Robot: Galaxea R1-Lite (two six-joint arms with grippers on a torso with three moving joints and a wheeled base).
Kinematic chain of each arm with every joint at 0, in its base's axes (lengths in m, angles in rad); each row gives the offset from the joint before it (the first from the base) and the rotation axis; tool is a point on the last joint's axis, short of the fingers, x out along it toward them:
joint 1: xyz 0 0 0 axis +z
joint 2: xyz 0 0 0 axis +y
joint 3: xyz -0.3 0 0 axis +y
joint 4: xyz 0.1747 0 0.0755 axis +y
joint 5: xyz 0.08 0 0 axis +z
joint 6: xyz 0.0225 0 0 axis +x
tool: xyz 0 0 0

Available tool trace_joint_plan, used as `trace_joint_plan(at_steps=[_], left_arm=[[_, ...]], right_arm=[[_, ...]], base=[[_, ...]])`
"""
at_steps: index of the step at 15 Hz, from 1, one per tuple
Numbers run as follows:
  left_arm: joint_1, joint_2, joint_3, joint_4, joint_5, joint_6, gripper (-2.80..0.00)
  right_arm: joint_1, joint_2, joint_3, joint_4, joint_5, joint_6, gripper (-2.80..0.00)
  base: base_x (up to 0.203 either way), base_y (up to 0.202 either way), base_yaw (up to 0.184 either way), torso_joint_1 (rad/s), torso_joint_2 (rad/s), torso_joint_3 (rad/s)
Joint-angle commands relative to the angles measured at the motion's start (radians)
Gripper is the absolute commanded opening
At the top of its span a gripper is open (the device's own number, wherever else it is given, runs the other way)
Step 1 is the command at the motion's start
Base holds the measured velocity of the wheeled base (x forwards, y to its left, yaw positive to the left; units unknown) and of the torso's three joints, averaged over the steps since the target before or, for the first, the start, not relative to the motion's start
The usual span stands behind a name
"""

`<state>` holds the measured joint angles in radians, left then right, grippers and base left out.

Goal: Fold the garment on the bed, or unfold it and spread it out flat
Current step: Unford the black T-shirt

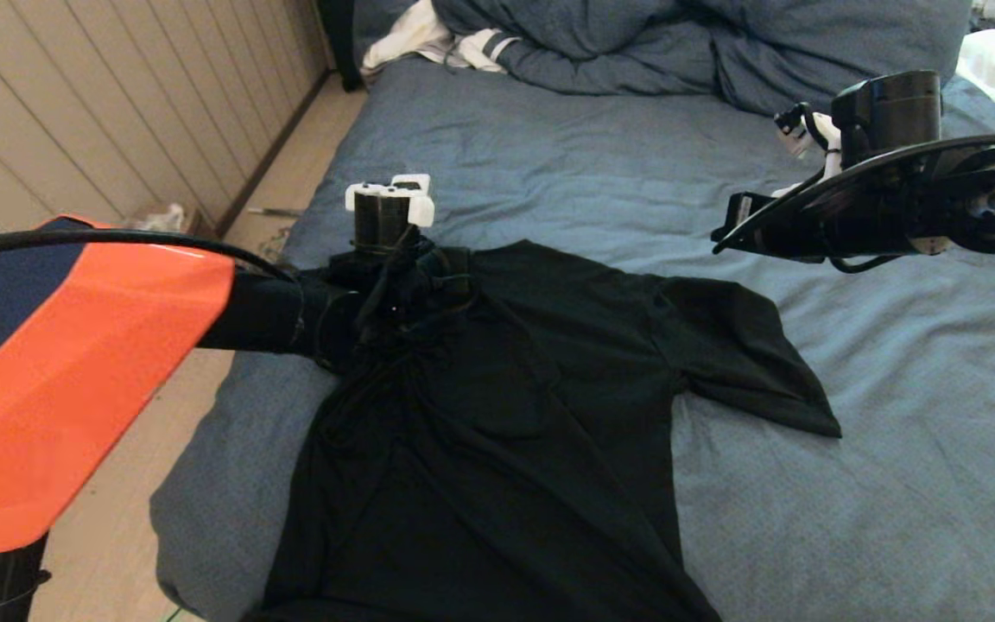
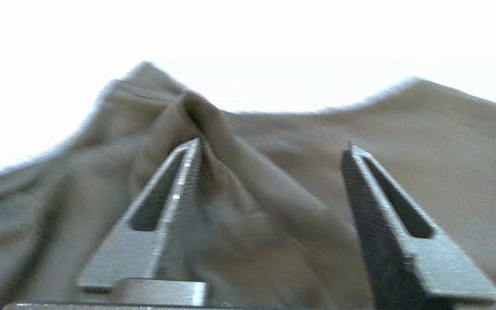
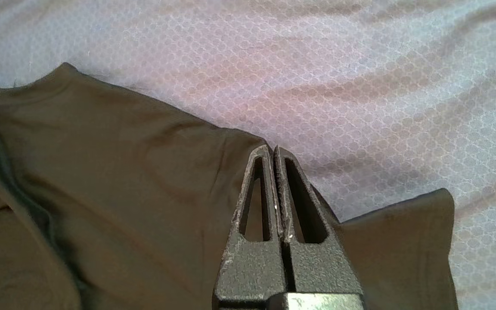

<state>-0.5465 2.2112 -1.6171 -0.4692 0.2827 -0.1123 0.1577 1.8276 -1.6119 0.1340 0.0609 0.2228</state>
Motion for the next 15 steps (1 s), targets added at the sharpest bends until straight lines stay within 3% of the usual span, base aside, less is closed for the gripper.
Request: trace_joint_plan(at_steps=[1, 5, 10, 11, 15], left_arm=[[0.027, 0.071, -0.054, -0.011, 0.057, 0.007, 0.00], [0.079, 0.080, -0.076, -0.039, 0.076, 0.043, 0.00], [0.082, 0.070, -0.078, -0.042, 0.078, 0.039, 0.00], [0.083, 0.068, -0.078, -0.042, 0.077, 0.039, -2.80], [0.082, 0.065, -0.064, -0.072, 0.076, 0.040, -2.80]], right_arm=[[0.000, 0.012, -0.003, 0.001, 0.002, 0.001, -2.80], [0.000, 0.031, -0.008, 0.001, 0.003, 0.001, -2.80], [0.000, 0.044, -0.010, -0.001, 0.002, 0.001, -2.80], [0.000, 0.046, -0.011, -0.001, 0.003, 0.001, -2.80], [-0.001, 0.050, -0.011, -0.001, 0.002, 0.001, -2.80]], base=[[0.000, 0.000, 0.000, 0.000, 0.00, 0.000], [0.000, 0.000, 0.000, 0.000, 0.00, 0.000], [0.000, 0.000, 0.000, 0.000, 0.00, 0.000], [0.000, 0.000, 0.000, 0.000, 0.00, 0.000], [0.000, 0.000, 0.000, 0.000, 0.00, 0.000]])
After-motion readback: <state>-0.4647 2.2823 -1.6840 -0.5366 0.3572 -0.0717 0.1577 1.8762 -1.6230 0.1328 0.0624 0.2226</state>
